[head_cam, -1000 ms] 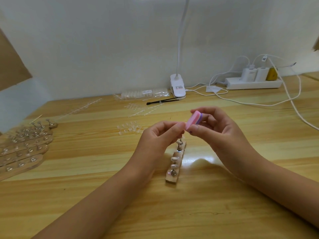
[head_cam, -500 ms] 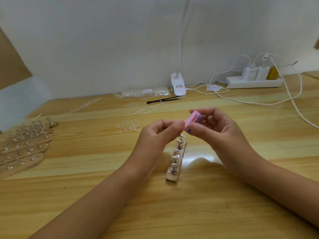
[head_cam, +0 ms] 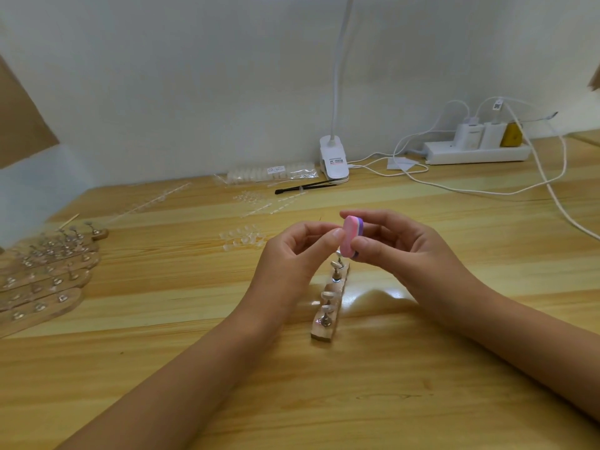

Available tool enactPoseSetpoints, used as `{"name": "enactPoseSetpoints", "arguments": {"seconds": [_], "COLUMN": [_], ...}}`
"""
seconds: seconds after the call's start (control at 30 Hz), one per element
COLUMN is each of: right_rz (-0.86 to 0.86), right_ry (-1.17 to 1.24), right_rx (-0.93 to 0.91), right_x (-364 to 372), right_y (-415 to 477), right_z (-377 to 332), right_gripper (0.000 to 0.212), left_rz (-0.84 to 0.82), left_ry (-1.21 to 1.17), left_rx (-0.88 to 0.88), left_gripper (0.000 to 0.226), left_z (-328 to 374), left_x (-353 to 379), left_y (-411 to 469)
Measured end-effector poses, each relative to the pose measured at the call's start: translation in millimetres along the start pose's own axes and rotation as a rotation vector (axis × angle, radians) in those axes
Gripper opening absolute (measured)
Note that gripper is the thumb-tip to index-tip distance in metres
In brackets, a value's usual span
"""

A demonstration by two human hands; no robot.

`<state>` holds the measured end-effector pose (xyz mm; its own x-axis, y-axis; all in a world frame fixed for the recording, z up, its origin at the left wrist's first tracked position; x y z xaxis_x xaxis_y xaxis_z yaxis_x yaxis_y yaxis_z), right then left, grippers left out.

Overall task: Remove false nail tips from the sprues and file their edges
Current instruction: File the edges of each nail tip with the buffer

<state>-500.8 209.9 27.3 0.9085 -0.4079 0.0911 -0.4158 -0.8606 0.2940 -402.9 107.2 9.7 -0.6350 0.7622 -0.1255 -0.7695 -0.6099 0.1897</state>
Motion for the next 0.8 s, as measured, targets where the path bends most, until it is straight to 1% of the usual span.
{"name": "enactPoseSetpoints", "arguments": {"seconds": [0.13, 0.27, 0.3, 0.4, 0.43, 0.53, 0.57, 0.67, 0.8], "right_rz": [-0.016, 0.045, 0.039, -0.061, -0.059, 0.049, 0.056, -0.012, 0.062], "right_ry": [0.016, 0.068, 0.064, 0.019, 0.023, 0.072, 0.076, 0.041, 0.072], "right_rx": [0.022, 0.019, 0.019, 0.041, 0.031, -0.035, -0.046, -0.040, -0.069], "right_x": [2, -3, -2, 8, 9, 0, -1, 7, 0], "right_y": [0, 2, 2, -1, -1, 1, 0, -1, -1], "right_z": [6, 9, 8, 10, 9, 2, 0, 0, -3], "right_gripper": [0.039, 0.040, 0.039, 0.036, 0.037, 0.041, 0.040, 0.037, 0.035], "left_rz": [-0.003, -0.008, -0.011, -0.017, -0.018, -0.021, -0.018, -0.010, -0.017], "left_ry": [-0.047, -0.066, -0.071, -0.097, -0.096, -0.059, -0.051, -0.072, -0.076], "left_rx": [-0.020, -0.030, -0.034, -0.043, -0.042, -0.028, -0.027, -0.032, -0.032], "left_gripper": [0.044, 0.042, 0.043, 0.047, 0.045, 0.037, 0.037, 0.039, 0.037], "left_z": [-2, -2, -2, -3, -2, 0, 0, 0, -1], "left_x": [1, 1, 1, 1, 1, 1, 1, 1, 3], "left_y": [1, 2, 2, 3, 3, 2, 2, 2, 2]}}
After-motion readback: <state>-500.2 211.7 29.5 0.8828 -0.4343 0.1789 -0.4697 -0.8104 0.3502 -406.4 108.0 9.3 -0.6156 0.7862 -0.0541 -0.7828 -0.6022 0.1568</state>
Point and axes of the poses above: each hand's wrist, its own y-axis towards the middle knuckle, its own x-axis out of the palm, z = x × y, the point moved 9 cm from there along y, towards the middle knuckle, and after that the axes turned 4 degrees about y, right-handed, at the moved point
